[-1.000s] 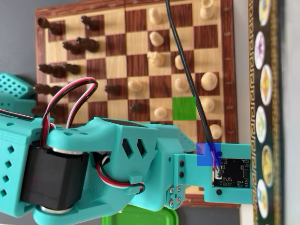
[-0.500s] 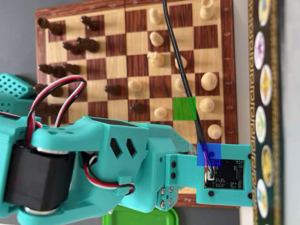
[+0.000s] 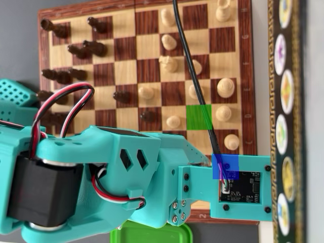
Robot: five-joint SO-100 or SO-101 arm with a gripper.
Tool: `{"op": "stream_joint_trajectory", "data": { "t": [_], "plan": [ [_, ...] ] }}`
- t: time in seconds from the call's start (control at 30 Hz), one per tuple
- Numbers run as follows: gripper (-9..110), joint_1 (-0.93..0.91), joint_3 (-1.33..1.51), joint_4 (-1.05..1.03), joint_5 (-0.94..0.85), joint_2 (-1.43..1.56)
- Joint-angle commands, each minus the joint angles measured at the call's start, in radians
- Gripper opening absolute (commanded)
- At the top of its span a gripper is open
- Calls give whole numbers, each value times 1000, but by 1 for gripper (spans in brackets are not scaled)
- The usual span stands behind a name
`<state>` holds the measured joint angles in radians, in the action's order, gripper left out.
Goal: Play chess
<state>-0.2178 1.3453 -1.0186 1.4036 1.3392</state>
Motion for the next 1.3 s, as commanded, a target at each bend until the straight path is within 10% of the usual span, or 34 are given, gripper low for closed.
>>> {"op": "stream_joint_trajectory", "data": {
  "t": [0.0,1.27],
  "plan": [
    [4,0,17,11,6,112],
    [4,156,138,2,49,184]
  ]
}}
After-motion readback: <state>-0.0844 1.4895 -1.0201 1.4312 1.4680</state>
